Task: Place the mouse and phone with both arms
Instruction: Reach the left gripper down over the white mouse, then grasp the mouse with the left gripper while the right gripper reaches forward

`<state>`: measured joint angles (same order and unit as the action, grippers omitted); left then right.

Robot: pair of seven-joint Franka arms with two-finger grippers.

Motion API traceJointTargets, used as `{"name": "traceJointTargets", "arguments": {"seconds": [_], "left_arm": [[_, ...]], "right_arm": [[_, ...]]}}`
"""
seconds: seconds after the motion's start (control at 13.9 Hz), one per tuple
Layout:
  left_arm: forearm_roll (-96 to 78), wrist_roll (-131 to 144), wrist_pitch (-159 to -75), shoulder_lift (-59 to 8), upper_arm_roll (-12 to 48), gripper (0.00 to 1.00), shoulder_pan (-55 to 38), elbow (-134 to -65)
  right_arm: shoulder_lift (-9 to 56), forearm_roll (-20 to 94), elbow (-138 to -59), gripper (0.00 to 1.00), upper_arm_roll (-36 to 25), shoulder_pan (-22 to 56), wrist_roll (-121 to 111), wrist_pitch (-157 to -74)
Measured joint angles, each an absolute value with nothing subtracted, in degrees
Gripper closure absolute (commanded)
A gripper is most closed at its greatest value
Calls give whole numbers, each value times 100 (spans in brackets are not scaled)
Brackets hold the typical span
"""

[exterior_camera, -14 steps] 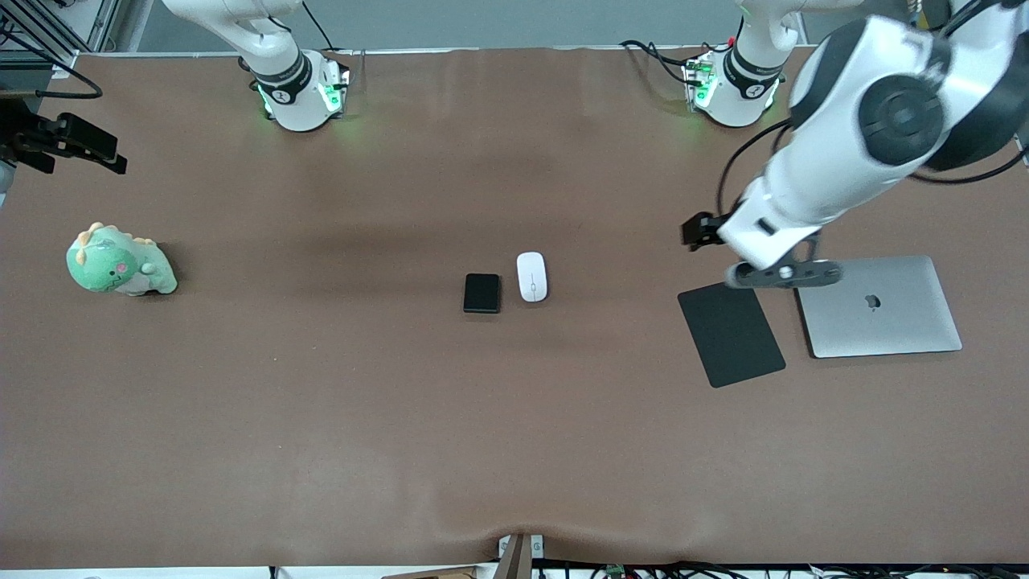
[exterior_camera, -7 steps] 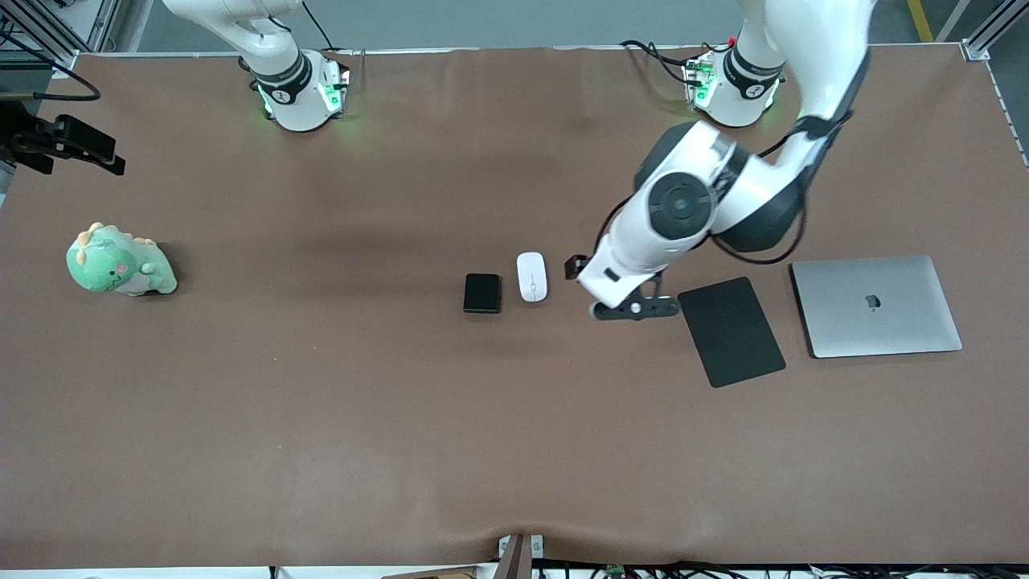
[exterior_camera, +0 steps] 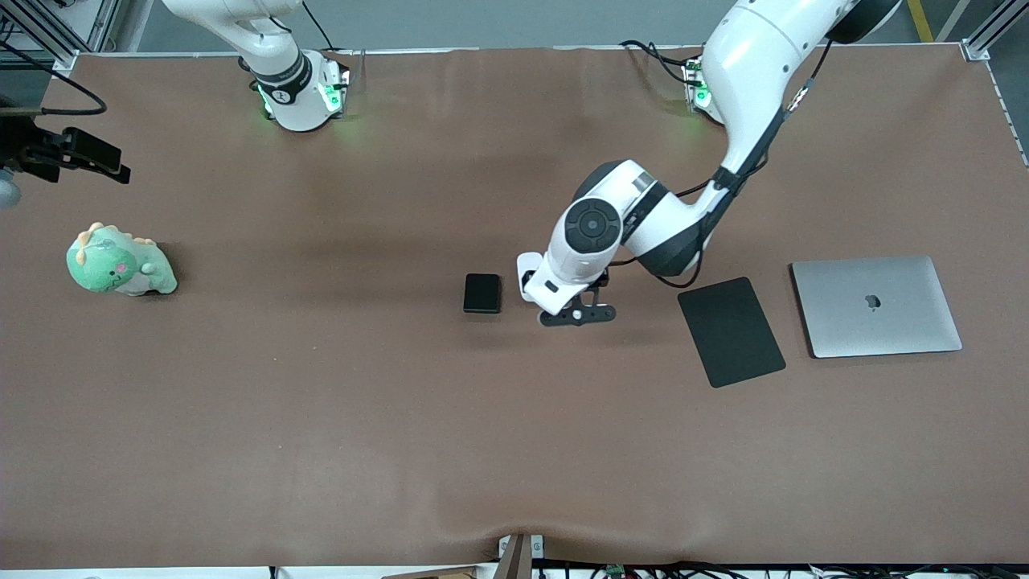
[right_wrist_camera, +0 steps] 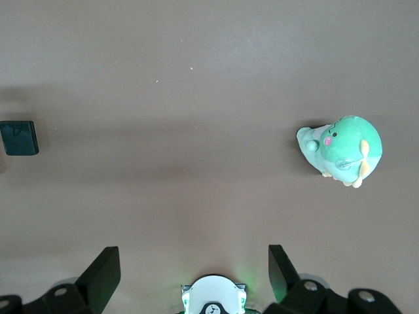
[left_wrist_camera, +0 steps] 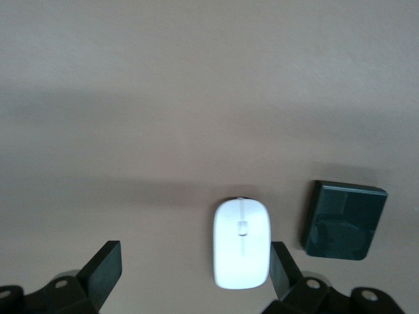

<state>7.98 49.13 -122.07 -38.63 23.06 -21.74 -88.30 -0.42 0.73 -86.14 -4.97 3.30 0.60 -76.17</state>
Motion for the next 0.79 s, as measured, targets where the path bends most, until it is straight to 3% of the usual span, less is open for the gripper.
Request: {"name": "traceJointTargets", "arguments": {"seconds": [0.36, 0.79], "left_arm": [[1003, 5526, -12720, -4335, 2202, 0, -2539, -8829], [1266, 5877, -12731, -4636, 2194, 0, -2744, -8832]], "right_arm": [[60, 73, -8616, 0, -502, 324, 60, -7622], [862, 74, -8571, 0, -473, 391, 54, -7658]]}}
